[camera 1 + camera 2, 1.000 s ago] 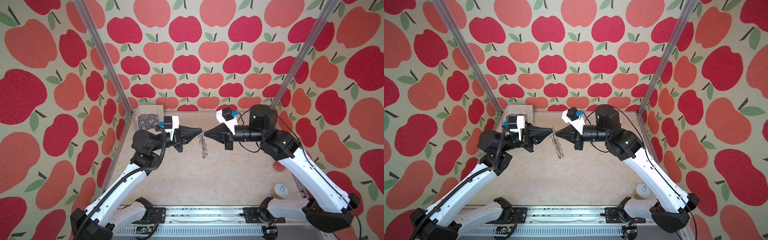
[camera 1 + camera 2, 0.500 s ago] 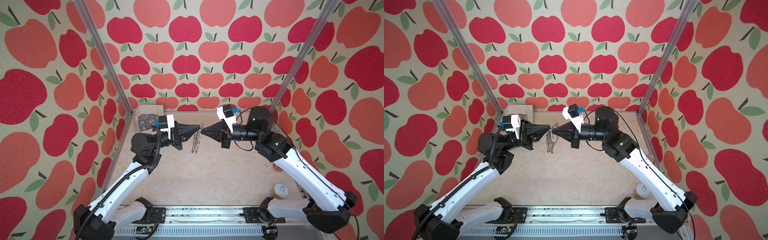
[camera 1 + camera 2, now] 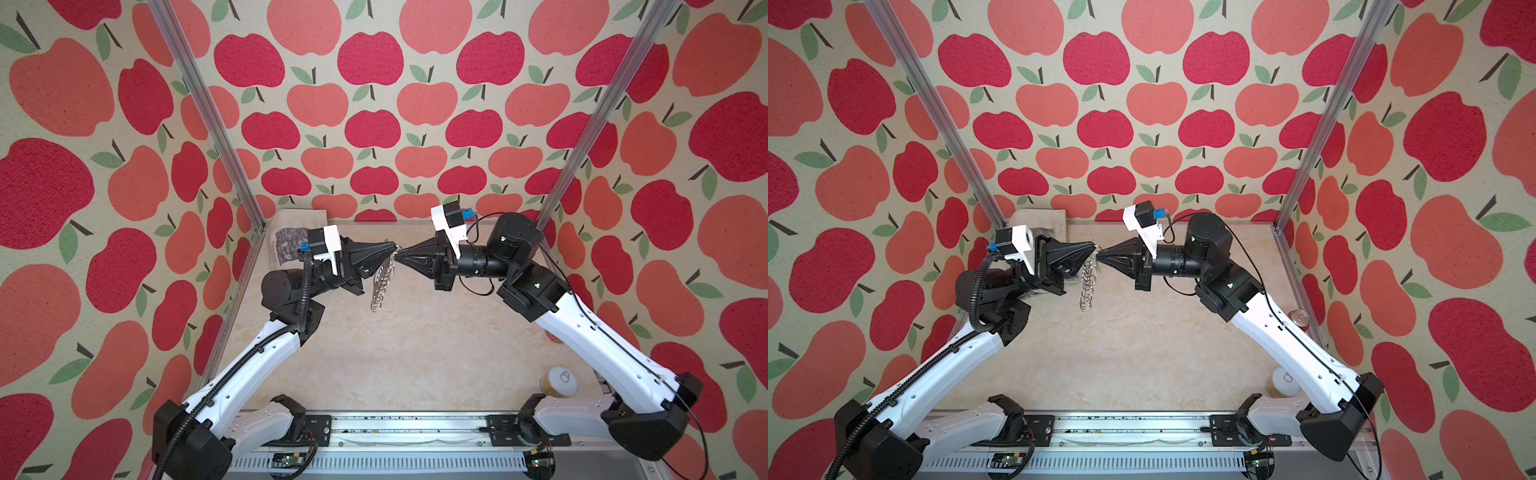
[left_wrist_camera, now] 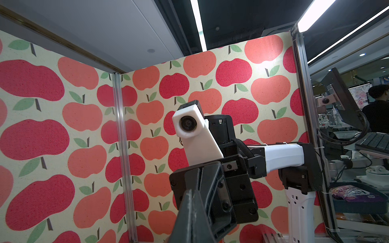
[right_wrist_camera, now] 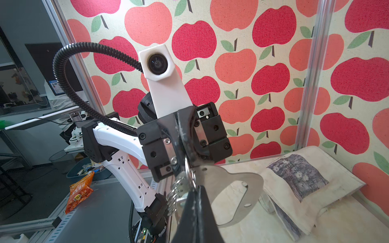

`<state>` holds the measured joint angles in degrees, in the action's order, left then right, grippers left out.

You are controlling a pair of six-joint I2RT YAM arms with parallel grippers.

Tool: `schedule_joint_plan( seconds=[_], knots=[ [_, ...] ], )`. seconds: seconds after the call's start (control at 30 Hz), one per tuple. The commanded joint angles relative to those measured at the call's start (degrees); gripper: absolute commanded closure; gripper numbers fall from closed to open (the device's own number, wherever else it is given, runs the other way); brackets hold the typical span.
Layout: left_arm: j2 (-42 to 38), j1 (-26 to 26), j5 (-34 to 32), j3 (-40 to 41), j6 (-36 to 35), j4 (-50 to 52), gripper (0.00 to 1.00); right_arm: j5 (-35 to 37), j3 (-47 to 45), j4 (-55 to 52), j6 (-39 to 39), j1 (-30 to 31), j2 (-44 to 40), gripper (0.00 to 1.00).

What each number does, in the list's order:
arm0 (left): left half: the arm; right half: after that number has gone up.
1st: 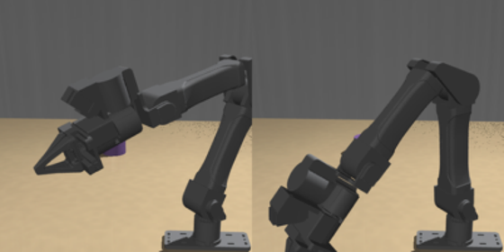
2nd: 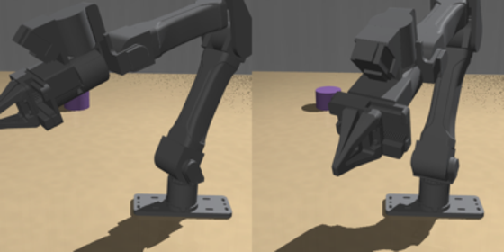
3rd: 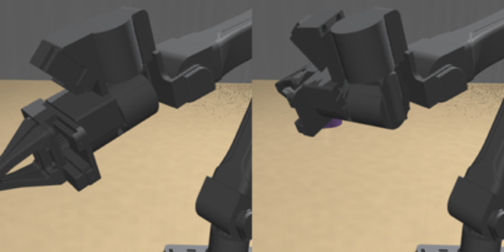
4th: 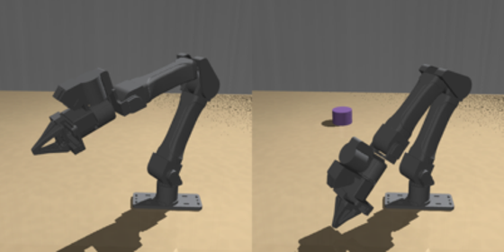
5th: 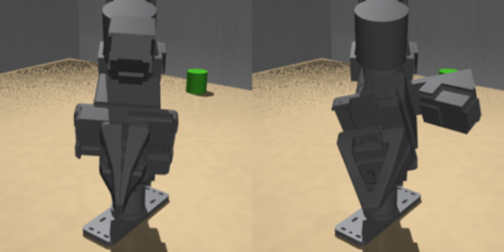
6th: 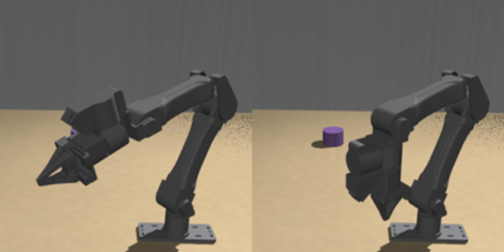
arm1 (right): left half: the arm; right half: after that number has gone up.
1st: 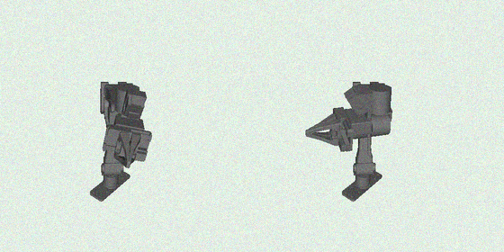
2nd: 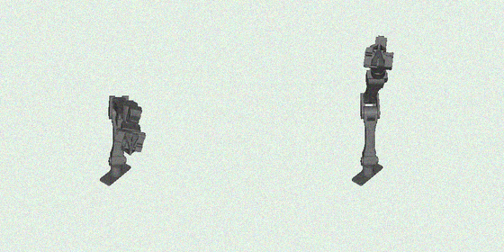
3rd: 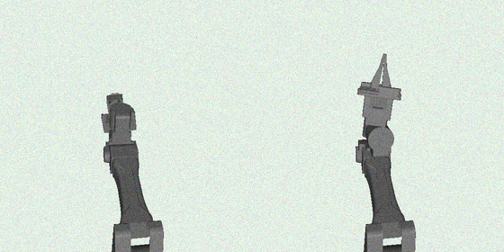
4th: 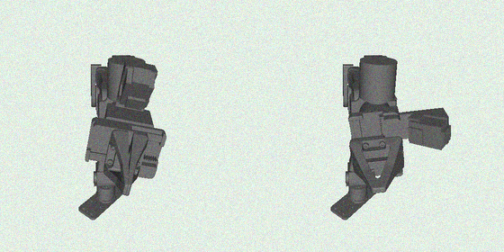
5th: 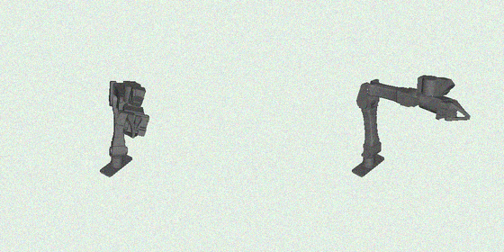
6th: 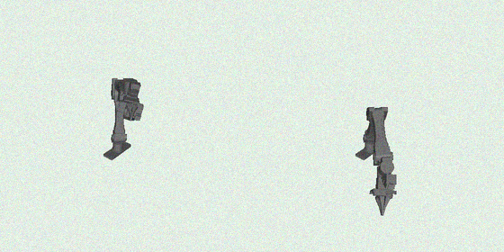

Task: Attach keys to a key ring
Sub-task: Insert the key into the keyring.

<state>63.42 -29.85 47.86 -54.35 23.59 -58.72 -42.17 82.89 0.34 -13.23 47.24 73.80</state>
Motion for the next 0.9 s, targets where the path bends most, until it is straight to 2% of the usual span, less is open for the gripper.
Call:
schedule_joint_plan(
  seconds=[0.0, 0.23, 0.47, 0.87],
  knots=[
    [0.6, -0.7, 0.5, 0.7, 1.0, -1.4, 1.00, -1.5, -1.1, 0.1, -1.2, 2.2, 1.6, 0.96],
    [-0.3, 0.1, 0.6, 1.7, 1.8, -2.0, 1.00, 3.8, 1.5, -10.4, 6.6, 1.7, -1.6, 0.86],
    [-0.8, 0.7, 0.8, 1.6, 2.2, -2.0, 1.00, 5.9, 4.6, -16.2, 11.7, 1.3, -3.2, 0.78],
    [-0.6, 0.8, 1.1, 1.3, 2.7, -2.2, 1.00, 8.3, 3.4, -13.1, 12.8, 0.7, -5.0, 0.74]
  ],
)
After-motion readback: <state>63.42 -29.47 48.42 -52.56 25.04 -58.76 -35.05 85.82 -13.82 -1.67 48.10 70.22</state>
